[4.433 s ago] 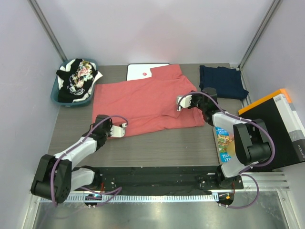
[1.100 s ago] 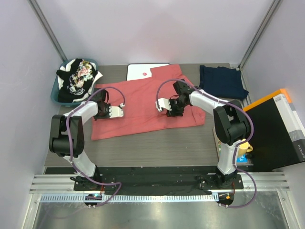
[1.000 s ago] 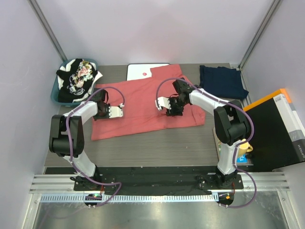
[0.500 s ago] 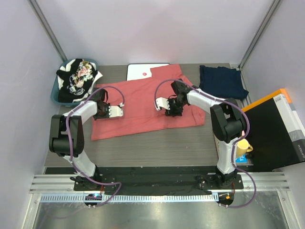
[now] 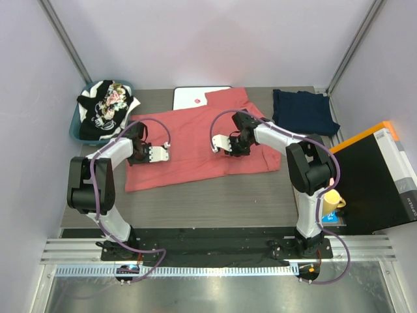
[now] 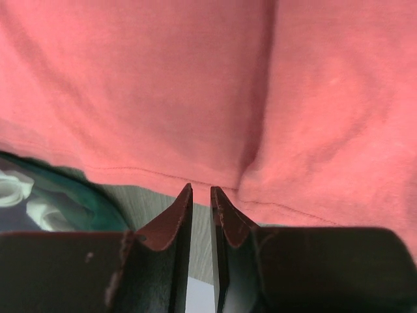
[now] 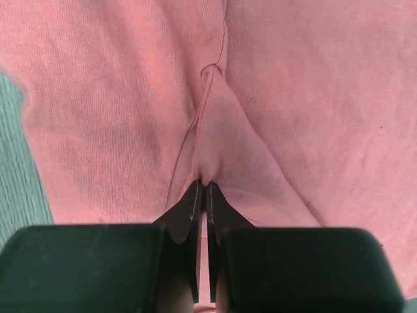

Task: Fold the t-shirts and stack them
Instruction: Fold the flattened tshirt in 1/3 of the way

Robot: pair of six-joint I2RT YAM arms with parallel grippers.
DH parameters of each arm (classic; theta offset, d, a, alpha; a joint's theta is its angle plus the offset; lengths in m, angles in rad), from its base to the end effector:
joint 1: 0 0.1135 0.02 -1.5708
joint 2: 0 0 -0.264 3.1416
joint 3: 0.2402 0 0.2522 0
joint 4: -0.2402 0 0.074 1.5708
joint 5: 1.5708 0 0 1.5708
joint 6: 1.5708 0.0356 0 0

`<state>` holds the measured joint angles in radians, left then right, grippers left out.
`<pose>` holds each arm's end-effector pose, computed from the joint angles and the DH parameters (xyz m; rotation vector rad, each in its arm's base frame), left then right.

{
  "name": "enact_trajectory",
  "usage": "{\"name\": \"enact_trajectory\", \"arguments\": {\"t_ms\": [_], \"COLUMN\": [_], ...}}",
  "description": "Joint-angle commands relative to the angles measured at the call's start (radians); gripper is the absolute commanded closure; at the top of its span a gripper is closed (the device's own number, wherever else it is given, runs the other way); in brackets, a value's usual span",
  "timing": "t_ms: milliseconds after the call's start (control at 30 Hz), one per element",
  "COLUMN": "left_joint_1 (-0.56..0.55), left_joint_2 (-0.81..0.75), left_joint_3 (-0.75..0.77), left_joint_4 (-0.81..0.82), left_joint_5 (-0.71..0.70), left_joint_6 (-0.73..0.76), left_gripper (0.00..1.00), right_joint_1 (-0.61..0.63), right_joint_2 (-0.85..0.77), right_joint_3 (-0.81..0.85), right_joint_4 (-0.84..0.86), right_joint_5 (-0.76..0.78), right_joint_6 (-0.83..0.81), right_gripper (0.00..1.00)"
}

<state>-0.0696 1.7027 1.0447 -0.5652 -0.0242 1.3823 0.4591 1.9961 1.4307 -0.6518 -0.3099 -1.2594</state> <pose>0.3218 -0.0216 0.1698 1.8954 2.1444 0.3341 0.3585 0.1893 0.1722 -2.0871 1.7004 0.1998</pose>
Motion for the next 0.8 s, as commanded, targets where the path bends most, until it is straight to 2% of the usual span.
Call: {"name": "enact_trajectory", "arguments": {"t_ms": [0, 233, 533, 767], "left_joint_1": [0.007, 0.022, 0.039, 0.039], "left_joint_2": [0.008, 0.041, 0.095, 0.144], "left_joint_3": [0.037, 0.159, 0.225, 0.27], "left_joint_4": [-0.09, -0.3, -0.452, -0.51], "left_joint_5": [0.078, 0.144, 0.127, 0.124], "left_joint_6": [0.02, 0.015, 0.035, 0.023], "left_gripper": [0.83, 0.89, 0.89, 0.88], "right_joint_1": [0.004, 0.004, 0.006, 0.007], "right_joint_2": [-0.056, -0.059, -0.051, -0.042], "right_joint_3": [0.034, 0.043, 0.039, 0.043], "right_joint_4": [0.058, 0.063, 0.08, 0.089], "right_joint_5": [0.043, 0.055, 0.054, 0.055], "right_joint_6": [-0.029, -0.037, -0.031, -0.032], "right_gripper": [0.92, 0.92, 0.92, 0.92]}}
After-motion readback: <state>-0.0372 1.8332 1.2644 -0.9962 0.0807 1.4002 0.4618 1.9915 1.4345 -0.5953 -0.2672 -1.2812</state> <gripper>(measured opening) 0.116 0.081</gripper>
